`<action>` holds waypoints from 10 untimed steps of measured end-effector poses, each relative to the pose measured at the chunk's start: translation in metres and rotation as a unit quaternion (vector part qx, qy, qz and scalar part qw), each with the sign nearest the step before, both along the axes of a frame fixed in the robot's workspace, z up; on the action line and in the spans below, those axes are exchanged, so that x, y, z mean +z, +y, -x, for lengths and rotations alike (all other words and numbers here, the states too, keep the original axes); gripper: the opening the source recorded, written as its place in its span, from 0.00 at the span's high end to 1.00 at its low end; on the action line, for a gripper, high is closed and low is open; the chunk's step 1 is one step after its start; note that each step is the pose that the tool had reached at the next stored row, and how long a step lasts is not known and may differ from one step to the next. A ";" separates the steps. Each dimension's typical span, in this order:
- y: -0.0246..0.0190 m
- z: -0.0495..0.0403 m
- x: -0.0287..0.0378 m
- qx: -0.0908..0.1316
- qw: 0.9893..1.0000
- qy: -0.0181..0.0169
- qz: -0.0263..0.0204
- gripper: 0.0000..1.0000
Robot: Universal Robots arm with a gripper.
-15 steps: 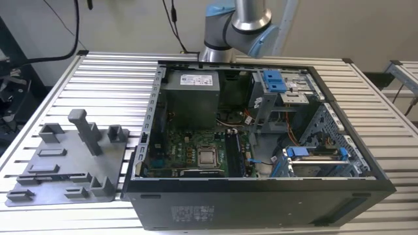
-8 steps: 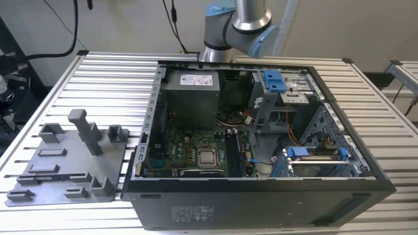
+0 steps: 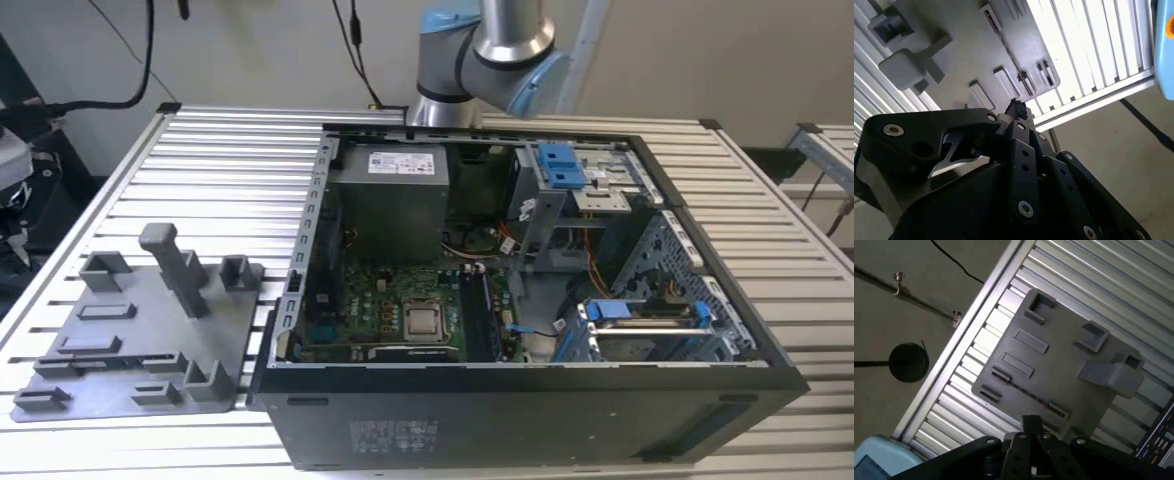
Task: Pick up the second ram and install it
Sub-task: 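Pick up the second ram and move it above second insertion slot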
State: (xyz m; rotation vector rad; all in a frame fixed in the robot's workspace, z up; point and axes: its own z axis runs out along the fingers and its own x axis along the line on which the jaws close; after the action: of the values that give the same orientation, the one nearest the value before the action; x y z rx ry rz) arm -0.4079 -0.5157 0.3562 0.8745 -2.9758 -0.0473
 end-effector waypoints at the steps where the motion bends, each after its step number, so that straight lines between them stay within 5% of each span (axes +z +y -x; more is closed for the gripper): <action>1: 0.0000 0.0000 0.0000 0.009 1.000 0.000 0.000 0.89; 5: 0.0000 0.0000 0.0000 0.045 0.999 0.000 0.000 0.89; 10: 0.0000 0.0000 0.0000 0.091 0.996 0.000 0.000 0.89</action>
State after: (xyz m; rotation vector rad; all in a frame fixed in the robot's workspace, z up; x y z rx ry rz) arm -0.4079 -0.5157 0.3562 1.1411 -2.8811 -0.0401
